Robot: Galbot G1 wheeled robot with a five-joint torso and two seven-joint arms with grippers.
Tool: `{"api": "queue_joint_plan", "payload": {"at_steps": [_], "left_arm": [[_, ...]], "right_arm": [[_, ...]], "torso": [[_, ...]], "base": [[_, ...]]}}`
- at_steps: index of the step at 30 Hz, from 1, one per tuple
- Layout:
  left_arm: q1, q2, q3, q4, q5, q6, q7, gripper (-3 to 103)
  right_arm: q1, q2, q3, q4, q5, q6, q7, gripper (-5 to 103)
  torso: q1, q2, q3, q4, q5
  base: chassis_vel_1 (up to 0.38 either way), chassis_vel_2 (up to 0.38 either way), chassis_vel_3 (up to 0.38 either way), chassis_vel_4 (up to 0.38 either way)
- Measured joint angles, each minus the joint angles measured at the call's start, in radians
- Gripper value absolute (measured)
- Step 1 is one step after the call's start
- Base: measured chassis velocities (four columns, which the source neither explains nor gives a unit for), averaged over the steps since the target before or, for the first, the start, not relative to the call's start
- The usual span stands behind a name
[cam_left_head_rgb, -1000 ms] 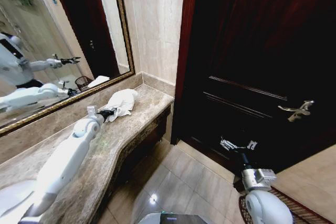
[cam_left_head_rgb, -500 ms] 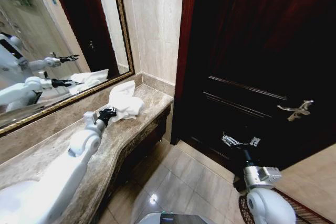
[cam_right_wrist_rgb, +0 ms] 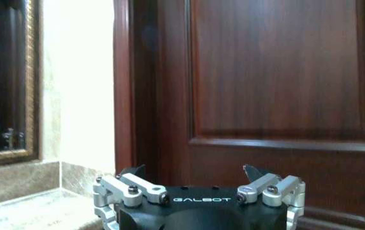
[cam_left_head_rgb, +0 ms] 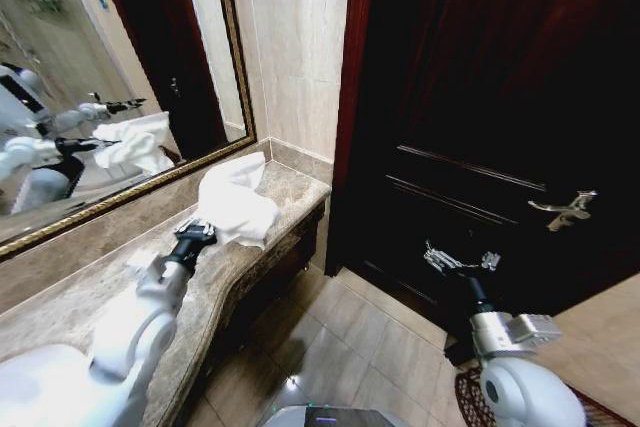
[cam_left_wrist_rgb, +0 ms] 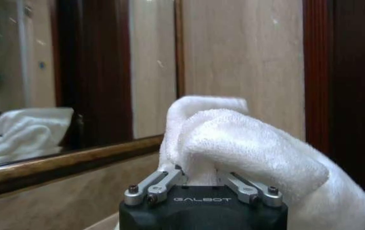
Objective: Discard the used towel into the hamper.
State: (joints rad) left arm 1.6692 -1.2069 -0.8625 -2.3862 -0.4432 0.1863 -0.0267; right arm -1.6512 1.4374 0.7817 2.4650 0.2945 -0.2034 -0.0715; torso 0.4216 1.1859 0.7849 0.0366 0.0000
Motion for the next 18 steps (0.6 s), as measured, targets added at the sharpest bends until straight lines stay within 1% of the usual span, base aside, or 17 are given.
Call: {"api": "queue_joint_plan", "payload": {"at_steps": [3,4,5,6,7,8,9,11,13,14,16,18], "left_arm": [[0.028,-0.022,-0.006,0.000,0.014,-0.029,0.012,12],[0.066,-0.052,-0.007,0.000,0.037,-0.078,0.022,12],[0.107,-0.091,0.002,-0.007,0.064,-0.122,0.024,12],[0.107,-0.091,0.002,-0.007,0.064,-0.122,0.024,12],[0.137,-0.130,0.020,-0.028,0.087,-0.141,0.024,12],[0.145,-0.147,0.032,-0.039,0.105,-0.147,0.024,12],[0.145,-0.147,0.032,-0.039,0.105,-0.147,0.024,12],[0.151,-0.169,0.042,-0.060,0.142,-0.149,0.036,12],[0.149,-0.173,0.042,-0.066,0.153,-0.144,0.043,12],[0.143,-0.176,0.039,-0.068,0.161,-0.135,0.045,12],[0.117,-0.180,0.019,-0.067,0.190,-0.098,0.036,12],[0.108,-0.180,0.010,-0.062,0.196,-0.091,0.033,12]], "right_arm": [[-0.002,-0.010,0.003,0.005,0.006,-0.002,0.001,100],[-0.009,-0.026,0.011,0.008,0.016,-0.003,0.002,100],[-0.014,-0.045,0.033,0.008,0.034,-0.008,0.000,100],[-0.014,-0.045,0.033,0.008,0.034,-0.008,0.000,100],[-0.005,-0.059,0.048,0.001,0.049,-0.018,0.000,100],[0.007,-0.061,0.051,-0.005,0.056,-0.021,0.000,100],[0.007,-0.061,0.051,-0.005,0.056,-0.021,0.000,100],[0.015,-0.055,0.049,-0.010,0.059,-0.026,-0.006,100],[0.013,-0.052,0.048,-0.011,0.059,-0.026,-0.017,100],[0.010,-0.049,0.048,-0.011,0.058,-0.026,-0.028,100],[0.006,-0.044,0.041,-0.020,0.047,-0.023,-0.066,100],[0.009,-0.040,0.036,-0.026,0.039,-0.017,-0.076,100]], "torso": [[0.000,0.000,0.000,0.0000,0.0002],[0.000,0.000,0.000,0.0001,-0.0001],[0.000,0.000,0.000,-0.0005,0.0000],[0.000,0.000,0.000,-0.0005,0.0000],[0.000,0.000,0.000,-0.0005,0.0003],[0.000,0.000,0.000,-0.0003,0.0005],[0.000,0.000,0.000,-0.0003,0.0005],[0.000,0.000,0.000,-0.0004,0.0003],[0.000,0.000,0.000,-0.0004,0.0004],[0.000,0.000,0.000,-0.0005,0.0004],[0.000,0.000,0.000,-0.0006,0.0001],[0.000,0.000,0.000,-0.0005,0.0002]], "base": [[0.000,0.000,0.000,0.000],[0.000,0.000,0.000,0.000],[0.000,0.000,0.000,0.000],[0.000,0.000,0.000,0.000],[0.000,0.000,0.000,0.000],[0.000,0.000,0.000,0.000],[0.000,0.000,0.000,0.000],[0.000,0.000,0.000,0.000],[0.000,0.000,0.000,0.000],[0.000,0.000,0.000,0.000],[0.000,0.000,0.000,0.000],[0.000,0.000,0.000,0.000]]}}
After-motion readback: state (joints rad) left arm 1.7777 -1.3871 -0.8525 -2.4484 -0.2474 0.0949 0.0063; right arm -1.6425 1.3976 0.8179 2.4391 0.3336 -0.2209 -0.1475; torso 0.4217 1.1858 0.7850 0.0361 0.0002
